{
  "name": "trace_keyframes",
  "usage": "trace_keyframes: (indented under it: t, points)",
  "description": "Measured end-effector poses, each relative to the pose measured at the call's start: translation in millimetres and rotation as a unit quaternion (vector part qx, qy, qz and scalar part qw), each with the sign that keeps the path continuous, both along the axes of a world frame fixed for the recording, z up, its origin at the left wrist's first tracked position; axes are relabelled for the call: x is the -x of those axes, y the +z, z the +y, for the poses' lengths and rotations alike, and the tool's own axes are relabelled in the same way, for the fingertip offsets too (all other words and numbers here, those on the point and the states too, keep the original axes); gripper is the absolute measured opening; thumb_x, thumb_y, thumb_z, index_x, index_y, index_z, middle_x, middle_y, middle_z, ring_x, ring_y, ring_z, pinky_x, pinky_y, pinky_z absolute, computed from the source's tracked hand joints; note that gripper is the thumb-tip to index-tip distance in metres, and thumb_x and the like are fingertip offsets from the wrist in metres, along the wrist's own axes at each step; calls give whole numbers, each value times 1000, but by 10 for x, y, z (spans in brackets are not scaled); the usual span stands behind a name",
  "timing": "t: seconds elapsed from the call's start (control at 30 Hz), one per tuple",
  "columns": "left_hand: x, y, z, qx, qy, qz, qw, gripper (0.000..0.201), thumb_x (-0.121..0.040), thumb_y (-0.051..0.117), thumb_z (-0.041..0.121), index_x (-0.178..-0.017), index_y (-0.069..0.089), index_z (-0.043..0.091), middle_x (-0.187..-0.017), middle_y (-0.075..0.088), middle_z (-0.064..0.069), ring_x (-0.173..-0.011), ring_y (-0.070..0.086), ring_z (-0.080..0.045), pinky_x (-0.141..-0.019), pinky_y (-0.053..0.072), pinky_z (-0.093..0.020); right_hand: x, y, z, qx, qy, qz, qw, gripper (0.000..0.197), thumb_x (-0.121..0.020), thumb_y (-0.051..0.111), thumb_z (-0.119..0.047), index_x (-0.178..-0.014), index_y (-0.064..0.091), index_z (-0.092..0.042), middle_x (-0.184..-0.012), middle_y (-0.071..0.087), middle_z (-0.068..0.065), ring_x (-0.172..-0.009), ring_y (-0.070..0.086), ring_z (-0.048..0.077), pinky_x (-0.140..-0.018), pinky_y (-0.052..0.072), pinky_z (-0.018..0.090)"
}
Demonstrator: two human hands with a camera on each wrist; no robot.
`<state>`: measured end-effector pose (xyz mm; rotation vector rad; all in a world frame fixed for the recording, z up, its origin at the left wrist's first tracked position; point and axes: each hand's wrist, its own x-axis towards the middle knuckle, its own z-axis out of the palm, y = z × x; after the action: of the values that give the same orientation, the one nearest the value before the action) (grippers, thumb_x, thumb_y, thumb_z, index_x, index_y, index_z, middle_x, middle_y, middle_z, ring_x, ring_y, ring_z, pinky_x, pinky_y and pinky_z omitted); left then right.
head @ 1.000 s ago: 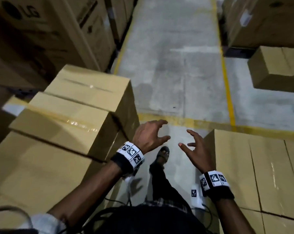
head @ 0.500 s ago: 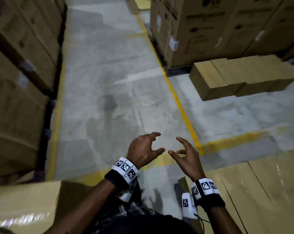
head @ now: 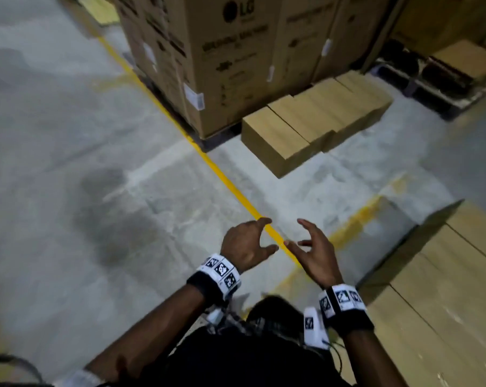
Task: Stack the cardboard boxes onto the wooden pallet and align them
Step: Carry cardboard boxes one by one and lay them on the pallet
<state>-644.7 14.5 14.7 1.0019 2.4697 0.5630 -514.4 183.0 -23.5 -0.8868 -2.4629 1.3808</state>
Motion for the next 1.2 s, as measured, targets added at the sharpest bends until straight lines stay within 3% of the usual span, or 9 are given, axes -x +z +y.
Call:
trace_keyframes:
  t: [0.17,0.27,0.47,0.7,0.83,1.0,1.1,1.2]
  points:
    - [930,-76,661,17,-48,-17,999,72,-88,69,59,-151,45,33,-138,65,2,-126,61,-23,-94,50,-38,703,-63,637,-7,-63,-16,998,60,-88,81,-41,-142,53,-37,-141,55,-13,-95,68,7,-89,57,44]
    - [1452,-172,1072,22,-53,-28,998,72,-88,72,57,-150,46,32,-136,66,2,-125,61,-22,-93,50,-37,1124,-139,1074,-6,-86,-18,996,60,-88,80,-40,-141,54,-37,-141,56,-12,-95,67,5,-87,57,39]
    - [2544,-357,2434,49,-79,-24,995,73,-87,72,58,-150,46,32,-130,68,1,-118,64,-24,-88,52,-37,2086,-388,2300,10,-114,-26,993,60,-88,80,-38,-142,54,-36,-142,55,-10,-96,67,7,-89,56,37]
    - [3541,-303,3959,70,-93,-27,993,76,-89,67,62,-154,40,32,-139,64,0,-123,63,-24,-93,53,-38,3141,-359,3834,40,-78,-67,994,62,-89,76,-50,-144,51,-38,-148,52,-8,-96,68,10,-91,55,40]
    - [3960,-405,4485,79,-70,-50,993,75,-90,68,62,-153,42,32,-135,65,0,-121,63,-24,-90,52,-37,3757,-362,4527,37,-33,-104,993,66,-90,75,-52,-148,49,-35,-152,49,-6,-99,68,16,-92,54,42]
    - [4607,-834,5074,120,-44,-121,984,70,-91,70,55,-152,42,31,-128,69,0,-123,61,-25,-90,49,-36,4507,-624,5297,49,-8,-171,984,68,-92,74,-49,-151,47,-28,-154,48,0,-103,69,21,-101,50,47]
    - [5061,-1210,5391,130,-37,-152,979,71,-91,73,51,-151,42,28,-124,70,-4,-117,64,-29,-86,50,-36,4947,-964,5686,59,9,-200,978,69,-91,76,-46,-151,47,-27,-154,49,4,-102,70,22,-102,51,47]
    - [5524,-1687,5687,144,19,-206,968,70,-92,72,49,-151,42,28,-122,71,-5,-112,67,-30,-84,51,-33,5405,-1410,6073,53,35,-275,959,70,-90,75,-50,-150,46,-27,-148,54,8,-114,66,28,-105,48,43]
